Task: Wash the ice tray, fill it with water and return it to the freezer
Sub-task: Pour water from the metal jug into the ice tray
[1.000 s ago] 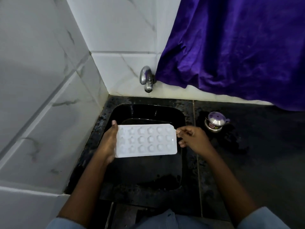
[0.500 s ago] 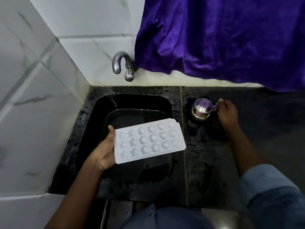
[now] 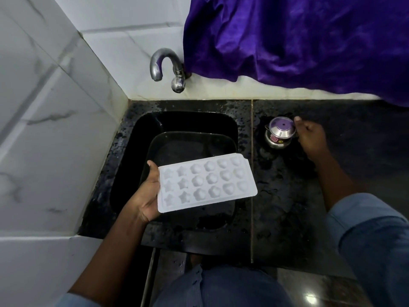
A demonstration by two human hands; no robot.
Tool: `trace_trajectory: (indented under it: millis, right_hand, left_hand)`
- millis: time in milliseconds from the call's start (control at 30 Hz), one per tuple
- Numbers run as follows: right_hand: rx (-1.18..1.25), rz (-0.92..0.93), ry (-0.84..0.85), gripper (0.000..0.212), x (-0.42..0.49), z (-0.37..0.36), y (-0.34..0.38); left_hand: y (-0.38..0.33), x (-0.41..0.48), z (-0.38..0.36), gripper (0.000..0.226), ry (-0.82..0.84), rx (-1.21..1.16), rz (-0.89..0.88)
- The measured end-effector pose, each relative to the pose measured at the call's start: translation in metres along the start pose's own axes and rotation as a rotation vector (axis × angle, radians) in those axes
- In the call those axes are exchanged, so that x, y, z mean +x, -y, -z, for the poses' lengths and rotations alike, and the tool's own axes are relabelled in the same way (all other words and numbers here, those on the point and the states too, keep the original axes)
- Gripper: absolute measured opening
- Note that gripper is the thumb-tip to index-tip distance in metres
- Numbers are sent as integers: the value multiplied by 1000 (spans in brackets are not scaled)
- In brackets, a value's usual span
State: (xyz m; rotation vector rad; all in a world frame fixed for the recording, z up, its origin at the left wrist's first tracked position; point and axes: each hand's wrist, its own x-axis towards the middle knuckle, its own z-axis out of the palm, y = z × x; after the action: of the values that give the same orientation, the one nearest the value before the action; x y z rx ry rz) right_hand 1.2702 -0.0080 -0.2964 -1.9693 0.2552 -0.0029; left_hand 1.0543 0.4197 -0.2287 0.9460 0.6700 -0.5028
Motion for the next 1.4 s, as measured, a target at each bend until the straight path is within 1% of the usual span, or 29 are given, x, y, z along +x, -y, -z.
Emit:
trace_trajectory:
  millis: [133, 267, 467, 567, 633, 733, 933, 1067, 1133, 1267, 1333, 1367, 1400]
  right_hand:
    - [74, -106, 114, 52, 5, 3, 1]
    - [120, -107, 164, 49, -4, 6, 4]
    - [285, -111, 127, 44, -45, 9, 19]
    - [411, -115, 96, 39, -73, 15, 39]
    - [482, -104, 109, 35, -91, 18, 53]
    - [525, -52, 132, 33, -119, 22, 74]
    - [510, 82, 193, 37, -157, 29, 117]
    - [479, 143, 190, 29, -173, 32, 137]
    - [437, 162, 196, 38, -177, 33, 144]
    - [352, 219, 209, 38, -181, 37, 153]
    - [307, 246, 229, 54, -182, 38, 155]
    - [279, 252, 239, 59, -182, 37, 157]
    - [254, 258, 250, 59, -183, 37, 158]
  left_hand:
    - [2, -7, 3, 107, -21, -12, -28]
    - [4, -14, 4, 107, -39, -41, -47]
    - [5, -29, 12, 104, -27, -87, -65]
    - [3, -37, 15, 100, 19, -110, -83]
    - [1, -40, 17, 94, 55, -116, -85]
    - [-1, -44, 18, 87, 106, -116, -81]
    - [-4, -55, 14, 89, 241, -111, -52]
    - [-10, -60, 14, 81, 251, -119, -85]
    - [-12, -60, 13, 77, 242, -125, -112]
    - [-15, -62, 12, 75, 231, -143, -139]
    - [-16, -63, 11, 75, 225, -153, -148]
    - [-17, -64, 11, 75, 223, -157, -151]
    - [-18, -64, 11, 75, 225, -158, -152]
